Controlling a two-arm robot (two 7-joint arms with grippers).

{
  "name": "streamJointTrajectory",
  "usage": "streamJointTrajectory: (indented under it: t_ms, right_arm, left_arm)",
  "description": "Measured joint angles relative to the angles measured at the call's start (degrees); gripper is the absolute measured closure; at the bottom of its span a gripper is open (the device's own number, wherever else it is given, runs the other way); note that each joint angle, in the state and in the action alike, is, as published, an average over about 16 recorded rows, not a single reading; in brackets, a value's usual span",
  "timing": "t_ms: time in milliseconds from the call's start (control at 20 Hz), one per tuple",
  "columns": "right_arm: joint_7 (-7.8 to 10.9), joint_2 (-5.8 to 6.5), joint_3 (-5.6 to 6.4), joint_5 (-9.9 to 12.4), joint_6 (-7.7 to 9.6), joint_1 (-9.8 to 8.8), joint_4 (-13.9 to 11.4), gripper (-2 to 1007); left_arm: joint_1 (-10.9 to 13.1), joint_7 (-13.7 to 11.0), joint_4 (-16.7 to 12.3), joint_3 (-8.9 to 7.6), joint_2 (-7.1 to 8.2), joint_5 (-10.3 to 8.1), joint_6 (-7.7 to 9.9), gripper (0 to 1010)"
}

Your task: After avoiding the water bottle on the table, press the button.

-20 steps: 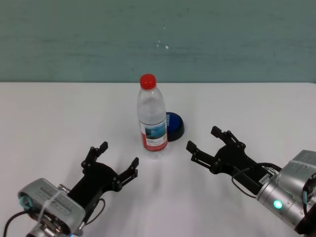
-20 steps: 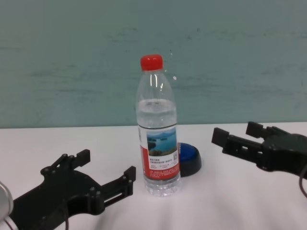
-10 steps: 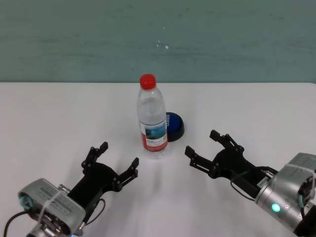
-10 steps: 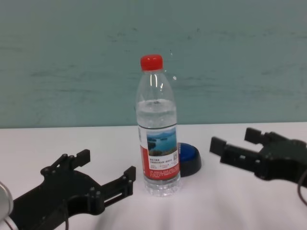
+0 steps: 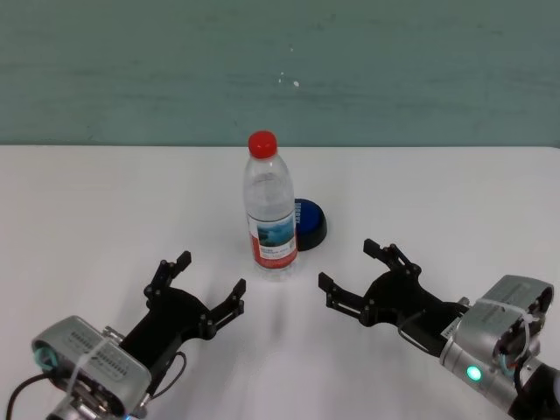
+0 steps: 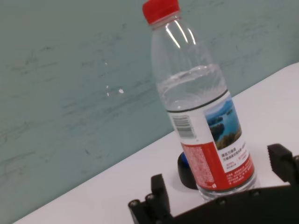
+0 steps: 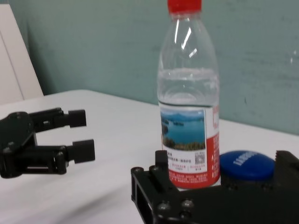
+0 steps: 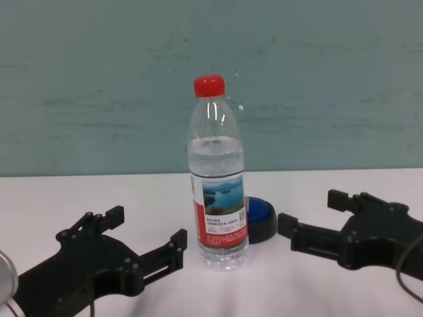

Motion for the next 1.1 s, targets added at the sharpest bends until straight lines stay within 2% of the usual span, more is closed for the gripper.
streamJointTrajectory:
  t_ms: [200, 550, 1100]
  right_arm:
    - [0.18, -0.26, 0.07, -1.4, -0.76, -0.17, 0.0, 2]
    - [0.97, -0.77, 0.73, -2.0, -2.06, -0.64, -0.1, 2]
    - [1.3, -1.15, 1.38, -1.9, -2.17, -1.02, -0.3, 2]
  left_arm:
    - [0.0, 0.0, 0.0, 0.0, 0.0, 0.0, 0.0, 10]
    - [0.0, 0.0, 0.0, 0.0, 0.0, 0.0, 0.0, 10]
    - [0.0, 0.0, 0.0, 0.0, 0.0, 0.0, 0.0, 10]
